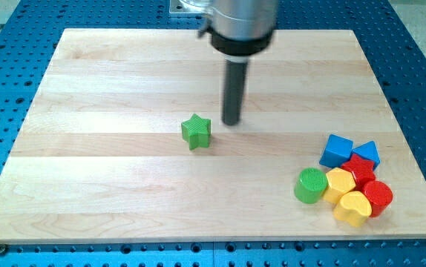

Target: Move the green star into the blue blocks

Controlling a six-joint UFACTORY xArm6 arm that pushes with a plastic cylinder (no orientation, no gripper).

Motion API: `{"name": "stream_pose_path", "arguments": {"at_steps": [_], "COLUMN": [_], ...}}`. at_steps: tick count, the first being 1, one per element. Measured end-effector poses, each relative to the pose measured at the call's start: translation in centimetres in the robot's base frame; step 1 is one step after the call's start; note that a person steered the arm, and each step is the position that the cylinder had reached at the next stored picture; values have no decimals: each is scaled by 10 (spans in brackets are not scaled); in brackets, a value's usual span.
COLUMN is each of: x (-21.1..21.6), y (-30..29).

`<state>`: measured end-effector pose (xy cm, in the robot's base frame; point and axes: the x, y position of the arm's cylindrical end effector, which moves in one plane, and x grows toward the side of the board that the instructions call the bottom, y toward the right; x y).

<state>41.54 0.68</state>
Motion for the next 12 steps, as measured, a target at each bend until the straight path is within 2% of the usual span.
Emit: {"name": "stream_pose_path", "arguments": {"at_steps": [1, 2, 3, 5, 6, 7, 9, 12], "x": [-8, 33, 52, 65, 92, 97, 97, 97], "y": [-74, -55, 39, -33, -2, 56, 72, 162]}}
